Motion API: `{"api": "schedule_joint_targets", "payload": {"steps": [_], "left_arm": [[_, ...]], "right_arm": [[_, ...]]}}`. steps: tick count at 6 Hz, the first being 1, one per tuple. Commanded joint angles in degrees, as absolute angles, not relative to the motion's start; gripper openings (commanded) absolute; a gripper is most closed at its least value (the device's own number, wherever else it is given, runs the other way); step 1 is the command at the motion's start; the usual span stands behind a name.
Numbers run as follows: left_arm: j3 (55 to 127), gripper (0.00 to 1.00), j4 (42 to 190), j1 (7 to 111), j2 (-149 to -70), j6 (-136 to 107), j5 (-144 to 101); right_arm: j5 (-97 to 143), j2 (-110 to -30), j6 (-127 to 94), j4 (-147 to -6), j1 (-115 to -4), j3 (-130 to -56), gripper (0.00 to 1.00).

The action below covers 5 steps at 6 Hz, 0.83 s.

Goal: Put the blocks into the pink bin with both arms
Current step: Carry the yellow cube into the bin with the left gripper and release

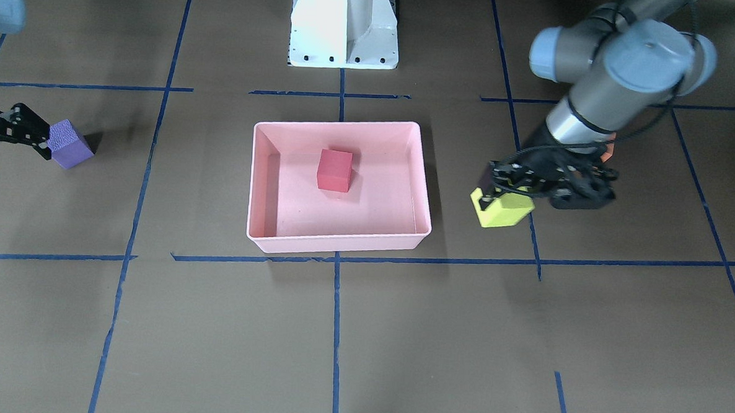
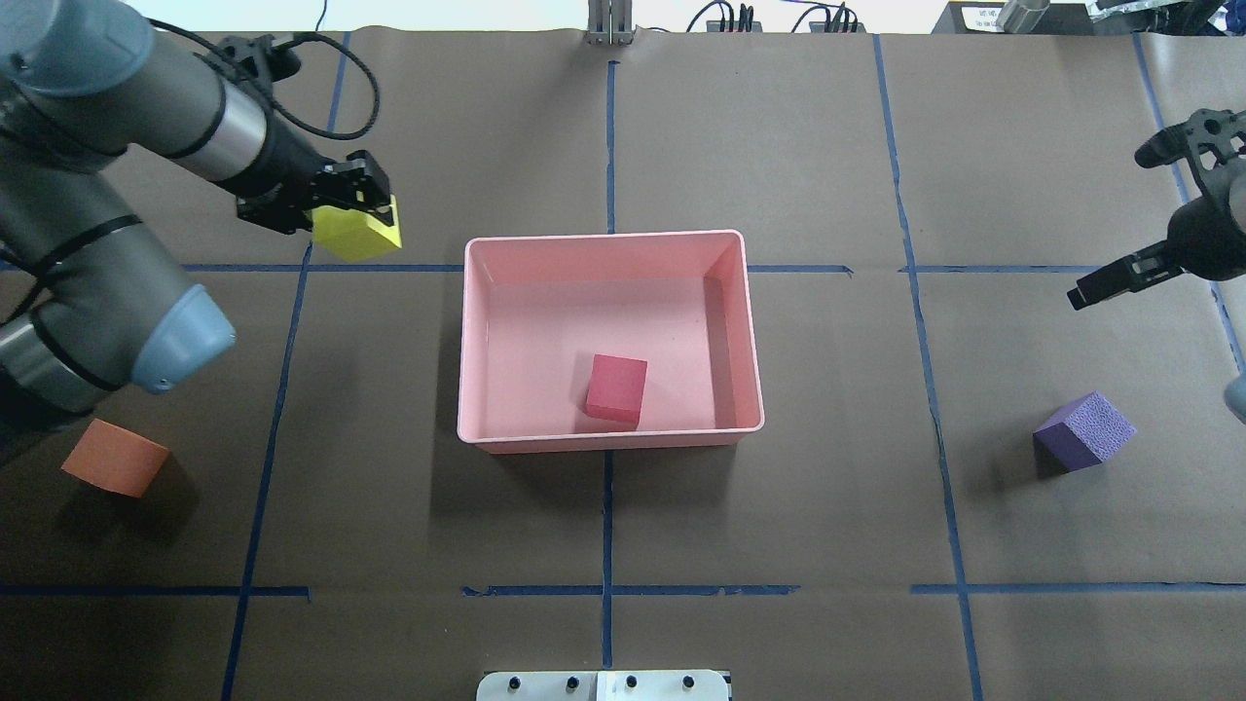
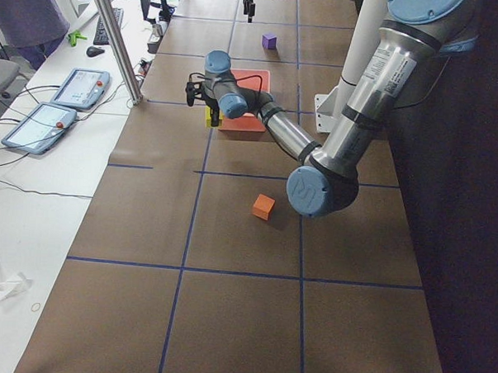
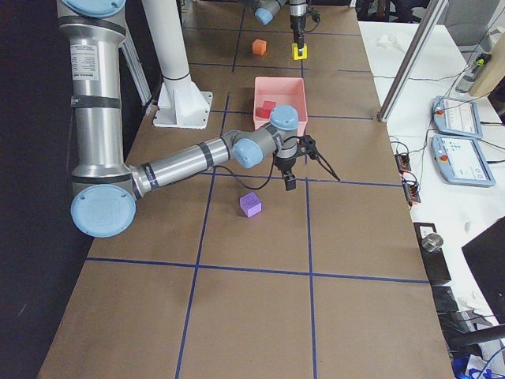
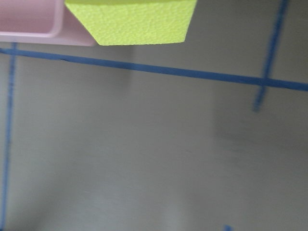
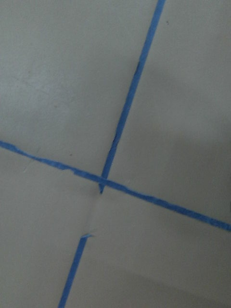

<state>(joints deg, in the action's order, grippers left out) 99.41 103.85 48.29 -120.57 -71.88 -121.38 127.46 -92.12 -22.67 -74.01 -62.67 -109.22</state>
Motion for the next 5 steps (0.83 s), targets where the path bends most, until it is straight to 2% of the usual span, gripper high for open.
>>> {"api": "schedule_joint_targets", "payload": {"steps": [1, 2, 5], "left_arm": [[99.49, 0.32, 92.17, 37.41, -130.3, -74.53, -110.01], [100.01, 0.99, 91.33, 34.57, -130.17, -74.44, -103.08], [102.13, 1.0, 91.23, 31.55, -129.81, -74.44, -100.2]], "right_arm": [[127.79, -95.45, -22.41, -70.4, -62.93, -109.25, 1.0], [127.36, -95.97, -22.33, -70.31, -62.76, -109.07, 1.0], [125.69, -98.94, -21.62, -66.48, -55.14, -108.98, 1.0]]}}
